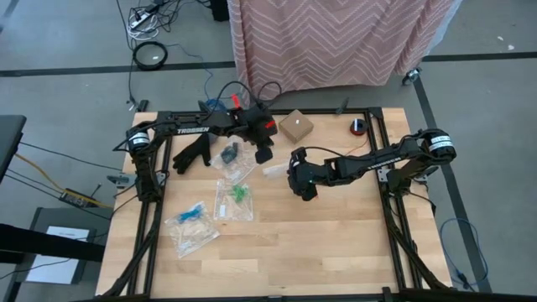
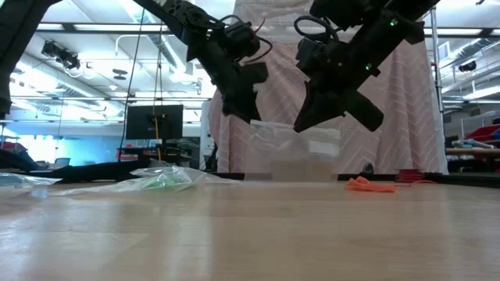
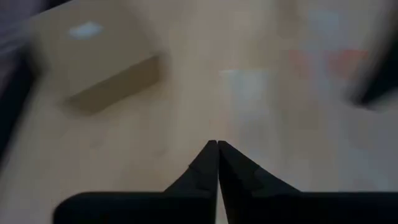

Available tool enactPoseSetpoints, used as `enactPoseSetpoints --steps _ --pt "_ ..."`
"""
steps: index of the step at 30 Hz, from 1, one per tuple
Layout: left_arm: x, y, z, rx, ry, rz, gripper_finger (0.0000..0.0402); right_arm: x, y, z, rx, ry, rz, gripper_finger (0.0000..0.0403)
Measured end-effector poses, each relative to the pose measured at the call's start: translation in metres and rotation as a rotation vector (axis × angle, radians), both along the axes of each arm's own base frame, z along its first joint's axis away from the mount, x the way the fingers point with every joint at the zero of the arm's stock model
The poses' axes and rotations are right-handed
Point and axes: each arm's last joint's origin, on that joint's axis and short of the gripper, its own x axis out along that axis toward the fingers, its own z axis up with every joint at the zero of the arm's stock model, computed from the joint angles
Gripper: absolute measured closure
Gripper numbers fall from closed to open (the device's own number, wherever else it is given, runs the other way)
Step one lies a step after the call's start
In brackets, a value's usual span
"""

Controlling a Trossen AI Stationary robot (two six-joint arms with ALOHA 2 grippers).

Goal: Sort rubber bands
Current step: Open the transparent zip bag

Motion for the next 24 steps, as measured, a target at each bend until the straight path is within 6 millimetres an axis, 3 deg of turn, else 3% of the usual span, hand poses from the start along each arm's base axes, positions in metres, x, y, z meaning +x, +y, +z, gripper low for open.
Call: enactPoseSetpoints --steps 5,15,19,24 --pt "0.004 -0.012 0.001 -0.051 -0.047 -0.211 0.0333 0.0 0.0 0.0 -0.003 -0.003 -0.004 0.0403" --pt "0.014 -0.038 0.002 -0.031 -0.052 -0.24 0.0202 0.003 -0.01 0.003 -0.046 -0.027 -0.005 0.0403" --pt "0.014 -0.039 0.002 -0.023 -0.039 -0.192 0.0179 0.007 -0.01 0.007 -0.061 -0.068 0.01 0.0403" --pt "0.014 -0.038 0.002 -0.053 -0.041 -0.146 0.0178 0.007 -0.01 0.007 -0.076 -0.066 0.024 0.0403"
